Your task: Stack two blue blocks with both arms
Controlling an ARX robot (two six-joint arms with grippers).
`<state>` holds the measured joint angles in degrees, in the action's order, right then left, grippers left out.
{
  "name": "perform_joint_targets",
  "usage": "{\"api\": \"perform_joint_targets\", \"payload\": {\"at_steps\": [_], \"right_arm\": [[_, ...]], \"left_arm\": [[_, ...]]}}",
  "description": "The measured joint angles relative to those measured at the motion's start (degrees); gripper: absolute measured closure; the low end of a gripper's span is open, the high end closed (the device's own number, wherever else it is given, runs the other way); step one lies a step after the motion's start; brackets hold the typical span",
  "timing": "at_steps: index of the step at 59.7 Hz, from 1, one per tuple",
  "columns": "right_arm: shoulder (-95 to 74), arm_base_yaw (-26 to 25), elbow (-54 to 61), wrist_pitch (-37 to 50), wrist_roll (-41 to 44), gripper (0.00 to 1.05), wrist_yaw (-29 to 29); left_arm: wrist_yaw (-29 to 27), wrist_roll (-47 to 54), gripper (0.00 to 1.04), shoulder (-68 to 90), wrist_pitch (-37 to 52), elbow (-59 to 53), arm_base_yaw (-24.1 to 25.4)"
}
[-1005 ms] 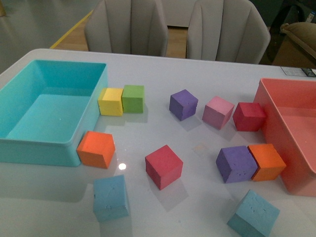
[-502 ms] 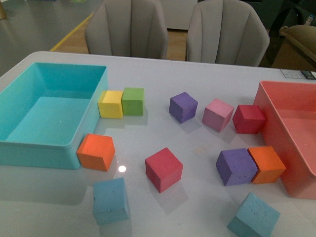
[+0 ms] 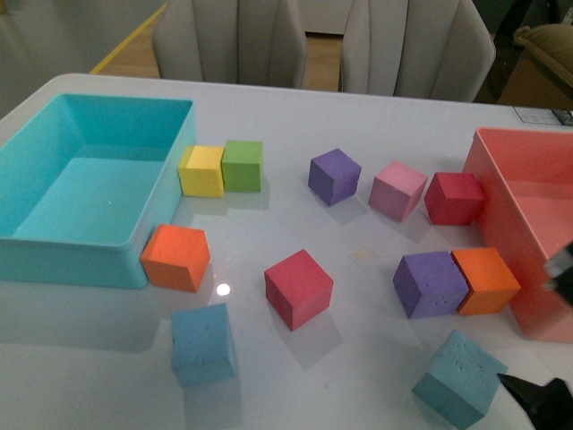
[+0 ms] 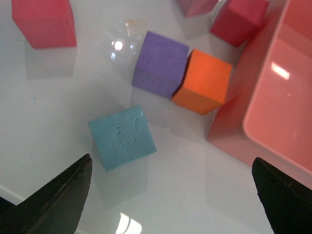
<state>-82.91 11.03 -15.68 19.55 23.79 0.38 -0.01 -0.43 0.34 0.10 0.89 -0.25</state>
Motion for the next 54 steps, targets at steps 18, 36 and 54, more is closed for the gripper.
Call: {"api": "perform_joint_targets", "payload": {"at_steps": [18, 36, 54], "right_arm": [[-22.8, 4.0, -14.2, -6.2, 2.6, 0.09, 2.7], [-32.9, 4.7, -23.0, -9.1, 3.0, 0.09, 2.5], [-38.0, 4.9, -24.6, -9.1, 3.0, 0.09, 4.6]], "left_arm": [[0.0, 0.0, 0.09, 0.0, 0.0, 0.0, 0.0], [0.0, 0.0, 0.09, 0.0, 0.0, 0.0, 0.0], [0.0, 0.0, 0.09, 0.0, 0.0, 0.0, 0.0]]}}
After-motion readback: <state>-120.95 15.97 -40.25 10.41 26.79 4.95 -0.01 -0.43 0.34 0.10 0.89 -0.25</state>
